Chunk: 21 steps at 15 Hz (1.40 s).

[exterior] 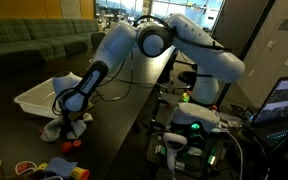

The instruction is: Pick up the white towel on the left, push the items in front of the white storage bin to the left, put the towel in the storage bin

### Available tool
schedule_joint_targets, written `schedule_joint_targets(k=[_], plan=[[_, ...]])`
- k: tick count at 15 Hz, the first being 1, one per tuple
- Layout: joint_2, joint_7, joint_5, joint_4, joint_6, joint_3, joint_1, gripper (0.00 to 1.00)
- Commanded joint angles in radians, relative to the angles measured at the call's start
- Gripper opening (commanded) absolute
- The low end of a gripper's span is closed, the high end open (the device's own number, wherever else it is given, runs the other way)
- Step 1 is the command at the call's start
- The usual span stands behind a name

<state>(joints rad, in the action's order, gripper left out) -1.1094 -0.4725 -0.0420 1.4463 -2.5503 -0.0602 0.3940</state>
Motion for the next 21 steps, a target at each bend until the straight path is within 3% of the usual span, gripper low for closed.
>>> schedule_joint_targets(k=[1, 8, 14, 21], plan=[[-0.031, -0.002, 0.017, -0.024, -0.02, 0.047, 0.073, 0.03], [-0.016, 0.042, 0.008, -0.036, -0.024, 0.132, 0.143, 0.03], [0.073, 0.026, 0.023, 0.029, -0.103, 0.084, 0.16, 0.03], [0.27, 0.081, 0.041, 0.121, -0.181, 0.015, 0.109, 0.03]])
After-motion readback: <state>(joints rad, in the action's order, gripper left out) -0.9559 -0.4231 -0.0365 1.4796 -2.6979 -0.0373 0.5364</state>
